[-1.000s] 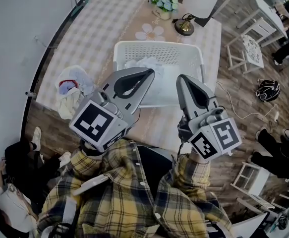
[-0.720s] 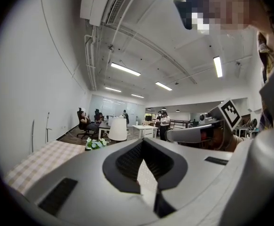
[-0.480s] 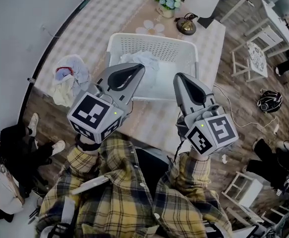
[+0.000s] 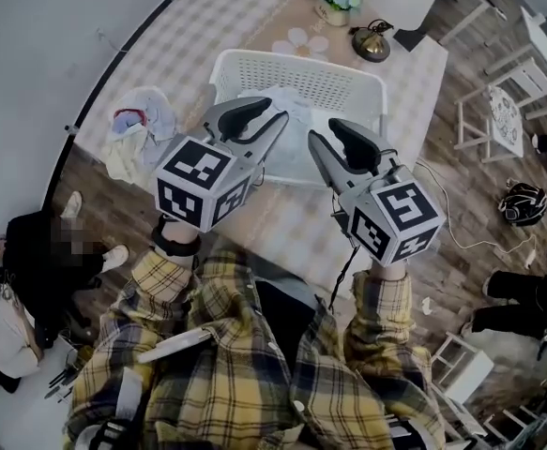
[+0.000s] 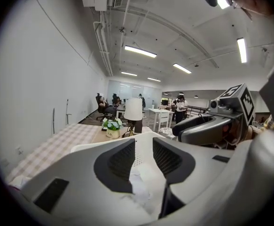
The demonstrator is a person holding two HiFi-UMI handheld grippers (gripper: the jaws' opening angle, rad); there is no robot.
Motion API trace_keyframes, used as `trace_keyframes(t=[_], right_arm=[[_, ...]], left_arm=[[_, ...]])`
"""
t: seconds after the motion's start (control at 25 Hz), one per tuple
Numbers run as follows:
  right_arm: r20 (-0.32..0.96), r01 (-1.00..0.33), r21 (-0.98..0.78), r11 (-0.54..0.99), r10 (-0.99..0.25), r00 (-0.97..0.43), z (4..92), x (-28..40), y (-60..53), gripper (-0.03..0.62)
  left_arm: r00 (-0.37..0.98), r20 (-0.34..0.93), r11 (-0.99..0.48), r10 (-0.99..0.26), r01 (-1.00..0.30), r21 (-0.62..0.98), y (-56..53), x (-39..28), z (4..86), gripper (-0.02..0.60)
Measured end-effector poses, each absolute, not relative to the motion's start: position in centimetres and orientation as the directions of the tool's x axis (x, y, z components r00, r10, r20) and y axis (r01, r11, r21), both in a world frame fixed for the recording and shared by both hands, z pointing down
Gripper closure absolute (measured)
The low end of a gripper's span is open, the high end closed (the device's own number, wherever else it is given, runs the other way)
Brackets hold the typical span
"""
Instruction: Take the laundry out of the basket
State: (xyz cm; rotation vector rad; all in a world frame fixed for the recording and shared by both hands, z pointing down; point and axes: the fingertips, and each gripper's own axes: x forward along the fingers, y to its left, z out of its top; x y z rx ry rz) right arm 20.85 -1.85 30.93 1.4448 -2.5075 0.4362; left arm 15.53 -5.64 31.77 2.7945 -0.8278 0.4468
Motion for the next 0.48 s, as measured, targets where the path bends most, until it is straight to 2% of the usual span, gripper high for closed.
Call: trace_keyframes(t=[0.12, 0.28, 0.48], right_arm=[[0.376, -0.853, -0.138, 0.502, -0.77, -0.515, 32.3, 20.4, -2.7, 0.378], [0.435, -0.843, -0.142, 0.518, -0.733, -0.524, 34.1, 19.8, -3.8, 0.318], [0.505, -0.835, -0.141, 0.532, -0.687, -0.523, 36.5, 19.3, -5.7, 0.289]], left_arm=[[0.79, 0.361, -0.819, -0.495, -0.563, 0.111, -7.0, 16.2, 32.9, 0.38], [0.78, 0.402, -0.812, -0.48, -0.568, 0.134, -8.8, 16.9, 34.9, 0.347], [0.755, 0.476, -0.797, -0.451, -0.581, 0.165, -11.0, 17.6, 37.8, 0.289]])
